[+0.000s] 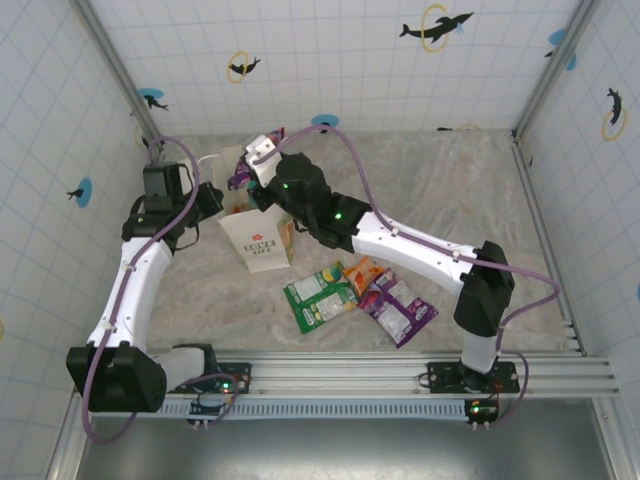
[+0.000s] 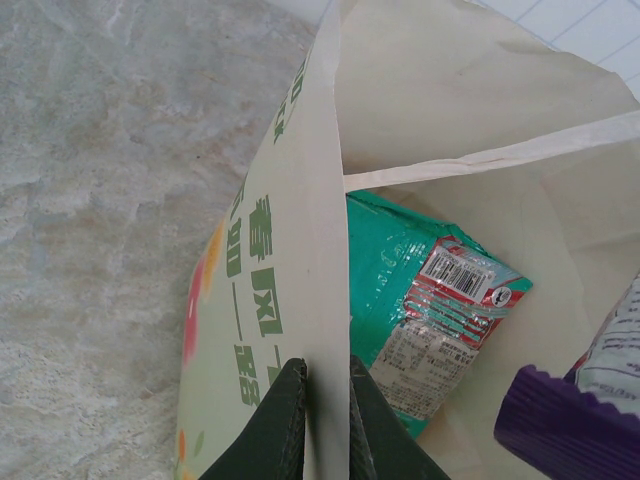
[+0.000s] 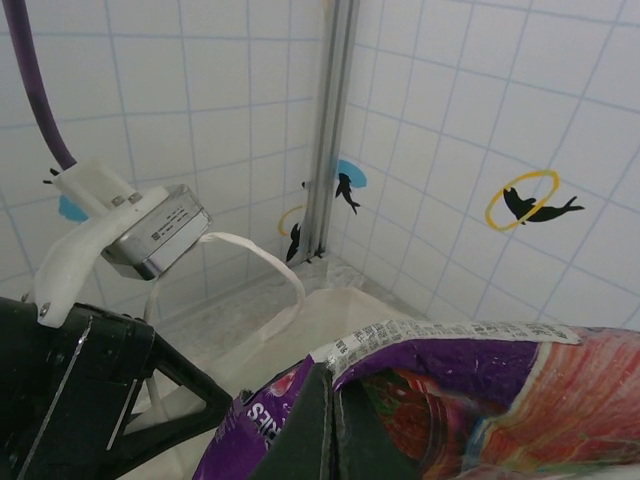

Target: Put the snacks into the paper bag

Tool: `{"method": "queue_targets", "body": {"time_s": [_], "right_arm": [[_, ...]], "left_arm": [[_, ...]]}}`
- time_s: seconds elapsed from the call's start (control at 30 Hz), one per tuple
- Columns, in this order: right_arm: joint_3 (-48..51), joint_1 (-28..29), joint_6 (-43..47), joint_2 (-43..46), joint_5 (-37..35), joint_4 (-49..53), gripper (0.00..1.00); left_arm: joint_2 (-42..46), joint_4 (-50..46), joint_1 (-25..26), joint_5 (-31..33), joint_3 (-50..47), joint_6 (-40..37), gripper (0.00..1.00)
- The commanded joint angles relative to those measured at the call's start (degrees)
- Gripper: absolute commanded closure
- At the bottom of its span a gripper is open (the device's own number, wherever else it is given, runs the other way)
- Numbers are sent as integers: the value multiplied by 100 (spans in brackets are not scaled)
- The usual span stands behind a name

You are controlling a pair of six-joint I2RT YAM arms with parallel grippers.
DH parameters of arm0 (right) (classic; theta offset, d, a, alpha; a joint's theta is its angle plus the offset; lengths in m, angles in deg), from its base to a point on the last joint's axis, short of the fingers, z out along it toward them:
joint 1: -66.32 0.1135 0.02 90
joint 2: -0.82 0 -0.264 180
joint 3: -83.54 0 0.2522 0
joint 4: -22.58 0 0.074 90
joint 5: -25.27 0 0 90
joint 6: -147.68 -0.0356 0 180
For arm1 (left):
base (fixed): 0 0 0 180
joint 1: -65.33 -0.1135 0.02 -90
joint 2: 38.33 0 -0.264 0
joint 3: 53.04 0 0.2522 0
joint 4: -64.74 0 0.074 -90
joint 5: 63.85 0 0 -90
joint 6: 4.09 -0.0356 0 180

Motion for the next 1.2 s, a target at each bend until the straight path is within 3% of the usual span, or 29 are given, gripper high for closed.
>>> {"method": "queue_targets", "body": {"time_s": [0.0, 0.2, 0.3, 0.43, 0.8, 1.17], "right_arm": [[-354, -1, 50, -48, 114, -71, 100], [-393, -2, 88, -66, 237, 153, 99], [-495, -1, 109, -87, 254, 267, 73], [-544, 11, 122, -67, 251, 347, 57], [63, -20, -223, 539, 317, 543, 56], [3107, -681, -2375, 2728, 962, 1046, 55]], "left_arm": [[-4, 61, 37, -102, 109, -5, 86], [-8, 78, 46, -102, 109, -2, 86], [-11, 81, 55, -102, 117, 13, 86], [-7, 74, 75, -84, 118, 19, 86], [7, 71, 92, -45, 101, 22, 86], [92, 108, 99, -153, 1, 13, 86]]}}
